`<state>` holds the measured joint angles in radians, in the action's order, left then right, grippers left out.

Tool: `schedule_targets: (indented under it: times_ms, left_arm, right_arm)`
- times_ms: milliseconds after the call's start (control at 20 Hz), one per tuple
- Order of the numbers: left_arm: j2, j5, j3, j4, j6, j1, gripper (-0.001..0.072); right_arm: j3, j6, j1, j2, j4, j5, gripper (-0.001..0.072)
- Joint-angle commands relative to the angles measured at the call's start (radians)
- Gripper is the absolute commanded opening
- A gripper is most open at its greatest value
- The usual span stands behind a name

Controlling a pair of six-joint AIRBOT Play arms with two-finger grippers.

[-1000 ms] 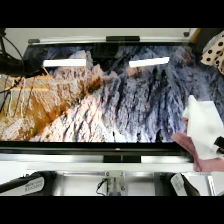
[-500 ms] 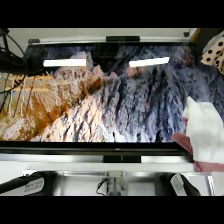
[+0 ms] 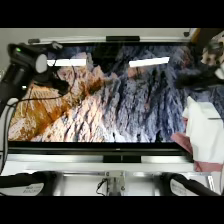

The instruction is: Fold the shirts.

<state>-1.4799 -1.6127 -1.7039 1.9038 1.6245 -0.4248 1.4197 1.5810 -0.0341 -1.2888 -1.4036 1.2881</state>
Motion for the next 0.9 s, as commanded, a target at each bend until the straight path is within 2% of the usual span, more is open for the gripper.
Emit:
schedule_targets:
  times_ms: [0,50,150,450,850]
  left_arm:
    - [-0.021,-0.035,0.053,-0.017,0.171,-0.031,0.0677]
    - [-0.008,0.015,0.067,-0.064,0.219,-0.031,0.0676]
    - [-0.006,0.050,0.073,-0.137,0.221,-0.033,0.0676]
    - [-0.006,0.104,0.073,-0.143,0.164,-0.035,0.0675]
    - [-0.006,0.176,0.073,-0.143,0.164,-0.031,0.0675]
  right_arm:
    - [0.020,-0.008,0.123,-0.115,0.147,0.223,0.0621]
    - [0.020,0.026,0.138,-0.112,0.108,0.227,0.0621]
    - [0.020,0.041,0.150,-0.109,0.082,0.208,0.0621]
    - [0.020,0.040,0.150,-0.110,0.086,0.208,0.0621]
    - [0.020,0.040,0.150,-0.110,0.086,0.208,0.0621]
